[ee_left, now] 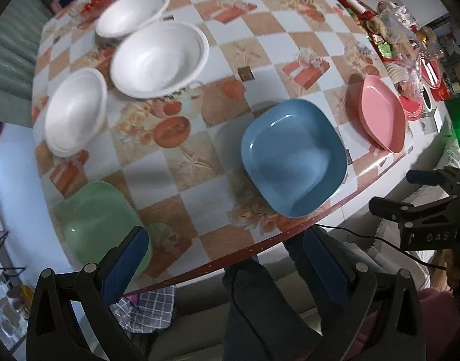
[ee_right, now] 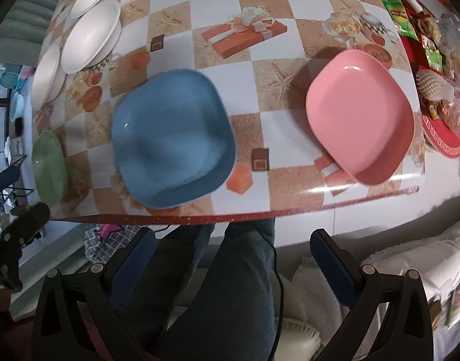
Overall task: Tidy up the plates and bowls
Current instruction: 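Move both grippers forward to the rim of the blue plate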
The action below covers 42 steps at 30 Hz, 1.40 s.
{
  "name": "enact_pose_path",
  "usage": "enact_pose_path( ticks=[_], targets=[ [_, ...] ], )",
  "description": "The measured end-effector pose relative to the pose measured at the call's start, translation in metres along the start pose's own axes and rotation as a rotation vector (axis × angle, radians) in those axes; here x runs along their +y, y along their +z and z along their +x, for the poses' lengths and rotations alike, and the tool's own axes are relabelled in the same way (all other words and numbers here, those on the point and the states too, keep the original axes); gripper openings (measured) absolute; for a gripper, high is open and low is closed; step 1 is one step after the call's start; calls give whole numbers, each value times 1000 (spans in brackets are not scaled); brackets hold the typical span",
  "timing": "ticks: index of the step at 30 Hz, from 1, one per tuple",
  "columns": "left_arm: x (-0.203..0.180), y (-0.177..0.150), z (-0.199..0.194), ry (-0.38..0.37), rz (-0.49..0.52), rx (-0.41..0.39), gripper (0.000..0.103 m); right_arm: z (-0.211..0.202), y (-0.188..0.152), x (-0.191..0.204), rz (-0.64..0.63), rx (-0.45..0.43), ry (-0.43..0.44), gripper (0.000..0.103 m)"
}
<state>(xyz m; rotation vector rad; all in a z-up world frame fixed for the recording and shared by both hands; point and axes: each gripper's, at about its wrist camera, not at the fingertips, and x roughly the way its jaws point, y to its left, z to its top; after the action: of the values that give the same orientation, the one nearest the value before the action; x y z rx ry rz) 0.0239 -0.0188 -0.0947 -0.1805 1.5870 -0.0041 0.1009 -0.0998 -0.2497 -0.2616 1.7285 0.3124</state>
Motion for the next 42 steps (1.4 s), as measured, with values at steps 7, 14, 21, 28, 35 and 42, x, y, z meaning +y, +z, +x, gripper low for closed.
enact_pose_path(
  ticks=[7,14,21,28,35,42],
  targets=[
    [-9,8,28,24,-29,85,103,9,12,-4,-48,-12,-31,103],
    [-14,13,47,42,-56,120,103,17,23,-1,-91,-23,-55,103],
    [-13,15,63,61,-69,136,103,26,36,11,-119,-31,-77,103],
    [-6,16,74,69,-95,136,103,25,49,8,-130,-32,-79,103],
    [2,14,85,83,-137,134,103,27,57,9,-144,-30,-78,103],
    [9,12,100,107,-185,117,103,33,74,19,-172,-42,-69,103]
  ],
)
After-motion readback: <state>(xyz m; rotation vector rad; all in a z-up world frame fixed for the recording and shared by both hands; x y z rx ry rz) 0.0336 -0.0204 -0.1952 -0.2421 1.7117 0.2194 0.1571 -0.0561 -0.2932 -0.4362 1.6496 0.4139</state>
